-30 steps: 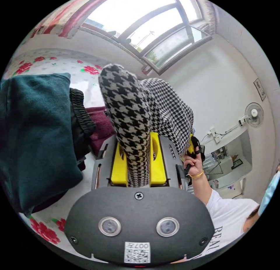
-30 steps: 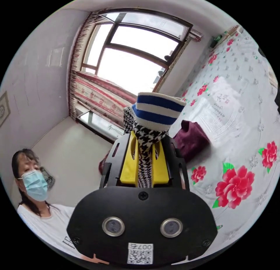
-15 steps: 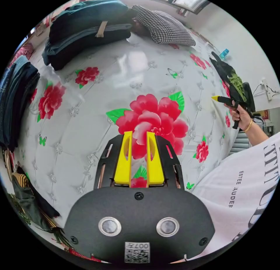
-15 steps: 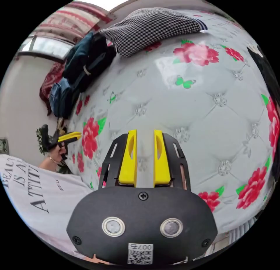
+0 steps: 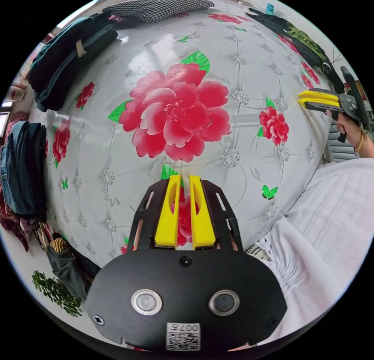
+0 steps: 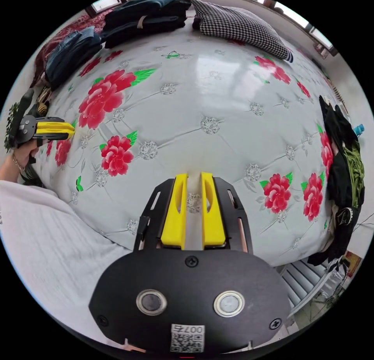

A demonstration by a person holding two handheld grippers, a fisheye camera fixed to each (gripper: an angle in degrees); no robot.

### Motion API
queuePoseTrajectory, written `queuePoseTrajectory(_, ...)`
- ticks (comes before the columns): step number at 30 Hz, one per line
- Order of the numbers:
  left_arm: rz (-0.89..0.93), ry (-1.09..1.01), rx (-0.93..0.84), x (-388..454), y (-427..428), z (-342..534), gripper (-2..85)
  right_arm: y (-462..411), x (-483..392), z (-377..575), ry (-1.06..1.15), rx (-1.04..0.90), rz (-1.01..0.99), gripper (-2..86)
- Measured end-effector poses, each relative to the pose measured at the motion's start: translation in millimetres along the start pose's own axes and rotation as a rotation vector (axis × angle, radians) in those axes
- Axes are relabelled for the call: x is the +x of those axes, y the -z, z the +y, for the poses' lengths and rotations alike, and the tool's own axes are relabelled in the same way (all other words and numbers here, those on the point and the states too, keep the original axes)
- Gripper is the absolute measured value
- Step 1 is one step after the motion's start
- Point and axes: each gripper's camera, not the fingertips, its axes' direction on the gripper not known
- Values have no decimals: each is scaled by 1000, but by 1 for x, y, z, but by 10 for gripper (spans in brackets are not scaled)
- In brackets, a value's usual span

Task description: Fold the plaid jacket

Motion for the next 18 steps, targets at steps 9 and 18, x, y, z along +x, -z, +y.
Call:
queuePoseTrajectory(9,-36,101,-65,-14,3,-38,19,1,25,-4,-114,135,-158,51)
queuePoseTrajectory(18,414,551,98,1,-1,-16,-9,106,288,23,-564,370,256,67)
